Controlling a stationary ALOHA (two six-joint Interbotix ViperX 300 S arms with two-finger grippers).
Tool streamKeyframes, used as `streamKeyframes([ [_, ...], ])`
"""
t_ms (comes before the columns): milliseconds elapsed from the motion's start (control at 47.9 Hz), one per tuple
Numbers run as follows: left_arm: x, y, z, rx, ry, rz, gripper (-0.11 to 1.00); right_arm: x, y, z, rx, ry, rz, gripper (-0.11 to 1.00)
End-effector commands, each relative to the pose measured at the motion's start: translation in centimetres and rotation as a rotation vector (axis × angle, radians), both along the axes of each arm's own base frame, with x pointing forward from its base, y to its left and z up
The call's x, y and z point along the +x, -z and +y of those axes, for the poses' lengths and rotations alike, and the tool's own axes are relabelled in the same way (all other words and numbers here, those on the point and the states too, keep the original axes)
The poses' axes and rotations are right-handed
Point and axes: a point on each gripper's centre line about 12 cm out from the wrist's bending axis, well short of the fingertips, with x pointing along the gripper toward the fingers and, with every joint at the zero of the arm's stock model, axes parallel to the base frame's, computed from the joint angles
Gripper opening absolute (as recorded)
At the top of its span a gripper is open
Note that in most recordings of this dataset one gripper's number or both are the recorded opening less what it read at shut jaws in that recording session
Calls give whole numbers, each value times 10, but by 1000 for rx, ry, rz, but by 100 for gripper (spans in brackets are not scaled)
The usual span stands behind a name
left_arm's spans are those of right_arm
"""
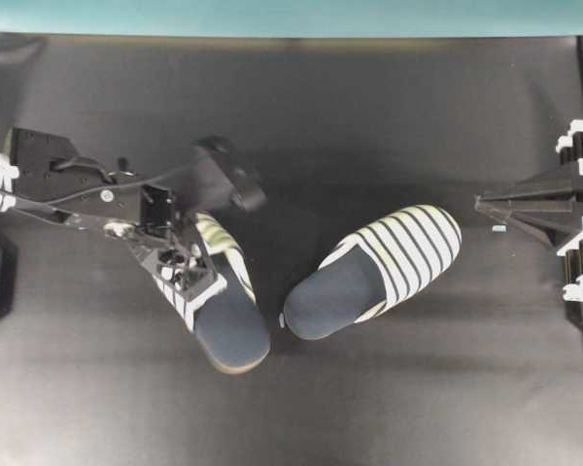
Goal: Arrange the slippers with the left arm.
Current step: 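Grasp the left slipper's upper and rotate it toes-down, parallel, then release the left slipper and reach the left gripper to the right slipper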
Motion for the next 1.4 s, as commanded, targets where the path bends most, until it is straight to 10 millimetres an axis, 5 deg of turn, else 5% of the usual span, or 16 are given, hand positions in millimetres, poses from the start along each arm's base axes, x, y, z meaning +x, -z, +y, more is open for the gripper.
streamKeyframes([
  [0, 10, -18, 0, 29, 89, -40, 1, 1, -3, 0, 20, -2, -11, 0],
  [188, 16, -19, 6, 72, 217, -33, 1, 1, 1, 0, 56, -4, -1, 0],
  [543, 23, -7, 32, 84, 161, -64, 1, 0, 2, 0, 63, -4, 2, 0],
  [815, 25, 20, 33, 82, 164, -64, 1, 1, 2, 0, 63, -4, 3, 0],
  [1149, 26, 24, 34, 87, 160, -102, 2, 0, 3, 0, 64, -4, 3, 0],
  [1233, 25, 25, 34, 86, 156, -101, 13, 0, 3, 0, 64, -4, 3, 0],
  [1379, 24, 25, 34, 87, 159, -104, 55, 0, 3, 1, 64, -5, 2, 0],
])
